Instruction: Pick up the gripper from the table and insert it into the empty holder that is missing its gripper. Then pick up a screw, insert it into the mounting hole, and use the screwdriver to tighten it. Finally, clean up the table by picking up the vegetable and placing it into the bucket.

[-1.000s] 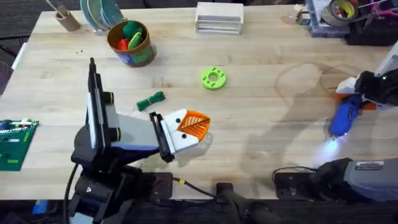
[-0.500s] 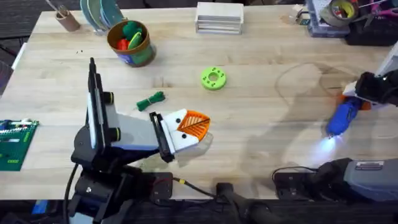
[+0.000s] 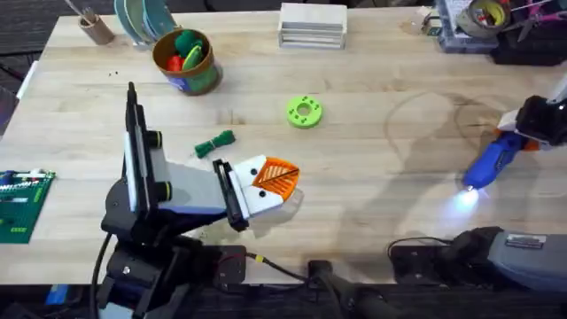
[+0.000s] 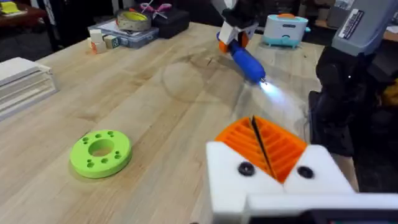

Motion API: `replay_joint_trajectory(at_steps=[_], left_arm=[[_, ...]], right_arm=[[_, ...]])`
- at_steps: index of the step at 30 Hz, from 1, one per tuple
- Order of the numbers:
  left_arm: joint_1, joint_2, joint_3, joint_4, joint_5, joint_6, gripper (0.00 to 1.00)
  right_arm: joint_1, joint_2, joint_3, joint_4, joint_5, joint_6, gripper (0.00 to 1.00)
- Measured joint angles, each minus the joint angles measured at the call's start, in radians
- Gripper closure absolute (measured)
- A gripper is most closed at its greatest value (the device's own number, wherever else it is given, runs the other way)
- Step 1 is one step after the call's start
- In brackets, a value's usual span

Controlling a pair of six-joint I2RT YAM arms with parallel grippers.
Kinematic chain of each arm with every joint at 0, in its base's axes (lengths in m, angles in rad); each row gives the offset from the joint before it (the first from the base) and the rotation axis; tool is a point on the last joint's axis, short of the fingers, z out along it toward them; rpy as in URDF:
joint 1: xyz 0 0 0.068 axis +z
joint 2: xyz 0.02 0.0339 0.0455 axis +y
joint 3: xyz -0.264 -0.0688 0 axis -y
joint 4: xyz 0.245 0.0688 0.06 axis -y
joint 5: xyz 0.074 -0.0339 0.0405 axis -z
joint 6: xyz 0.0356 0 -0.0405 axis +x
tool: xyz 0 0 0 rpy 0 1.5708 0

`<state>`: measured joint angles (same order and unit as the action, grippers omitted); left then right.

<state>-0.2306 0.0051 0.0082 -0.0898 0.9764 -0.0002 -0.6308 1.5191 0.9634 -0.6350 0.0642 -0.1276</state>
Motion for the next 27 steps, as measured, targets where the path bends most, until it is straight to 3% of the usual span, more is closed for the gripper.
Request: replay_joint_trajectory(at_steps=[9, 18, 27], left_arm=[[0.000, 0.000, 0.000, 0.000, 0.000, 0.000, 0.989], [0.000, 0.000, 0.000, 0.000, 0.000, 0.000, 0.989], [0.000, 0.000, 0.000, 0.000, 0.000, 0.000, 0.989]], right_arm=[[0.000, -0.131, -0.005, 0.015, -0.014, 0.008, 0.896], [0.011, -0.331, -0.006, 0.101, -0.131, 0.016, 0.900], [0.113, -0.562, -0.007, 0.187, -0.247, 0.023, 0.907]])
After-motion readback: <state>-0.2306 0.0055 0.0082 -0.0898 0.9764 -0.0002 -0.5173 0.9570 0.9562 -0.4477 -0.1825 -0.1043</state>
